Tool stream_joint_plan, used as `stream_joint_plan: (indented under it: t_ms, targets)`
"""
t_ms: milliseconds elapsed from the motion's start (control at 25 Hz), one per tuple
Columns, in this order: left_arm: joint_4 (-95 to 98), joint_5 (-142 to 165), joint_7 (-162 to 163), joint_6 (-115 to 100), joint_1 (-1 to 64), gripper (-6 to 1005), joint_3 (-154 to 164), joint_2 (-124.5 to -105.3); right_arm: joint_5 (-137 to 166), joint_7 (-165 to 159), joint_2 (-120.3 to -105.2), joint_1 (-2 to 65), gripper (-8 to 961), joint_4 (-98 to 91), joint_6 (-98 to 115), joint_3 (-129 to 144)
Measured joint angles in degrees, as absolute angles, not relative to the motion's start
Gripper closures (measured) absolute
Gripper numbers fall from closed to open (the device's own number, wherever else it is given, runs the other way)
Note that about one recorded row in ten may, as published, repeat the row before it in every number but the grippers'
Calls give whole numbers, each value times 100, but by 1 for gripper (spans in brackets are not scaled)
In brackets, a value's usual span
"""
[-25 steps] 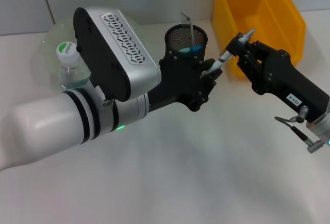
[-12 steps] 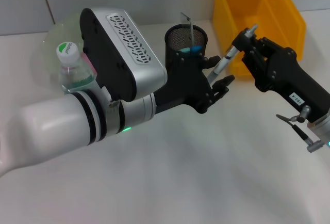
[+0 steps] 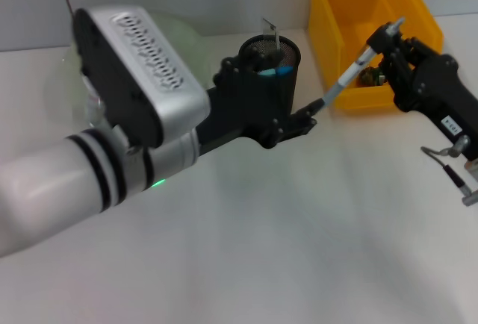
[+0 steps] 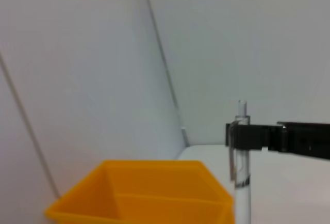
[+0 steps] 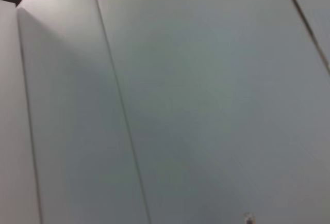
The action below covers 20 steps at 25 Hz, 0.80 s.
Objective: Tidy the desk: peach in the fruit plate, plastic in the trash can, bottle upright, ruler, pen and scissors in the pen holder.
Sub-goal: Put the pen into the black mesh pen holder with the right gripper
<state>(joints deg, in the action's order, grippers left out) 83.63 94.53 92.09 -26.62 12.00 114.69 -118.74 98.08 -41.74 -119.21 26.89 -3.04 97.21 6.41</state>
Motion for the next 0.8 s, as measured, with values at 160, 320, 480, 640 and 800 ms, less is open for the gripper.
stream_joint_plan:
  t_ms: [160, 320, 480, 640, 800]
  targets:
    - [8557, 9186, 8666, -2666, 918, 319, 11468, -11871, 9808, -4195, -11913, 2776, 814, -496, 9598, 486]
    - [8519, 8033, 7605, -3674, 615, 245, 10956, -11847, 9808, -4199, -11908, 2957, 813, -729, 9436, 489]
    - [7131, 6493, 6347, -6158, 746, 190, 9891, -11851, 9828, -4173, -11909, 3101, 812, -877, 9225, 507]
    - [6290, 6118, 5757, -7106, 903, 191, 9595, -11848, 9844, -4037, -11912, 3378, 812, -992, 8969, 516]
    - [4449, 5904, 4742, -8289, 1370, 191, 9153, -11847, 9835, -3763, -11920, 3667, 811, -1008, 8708, 518]
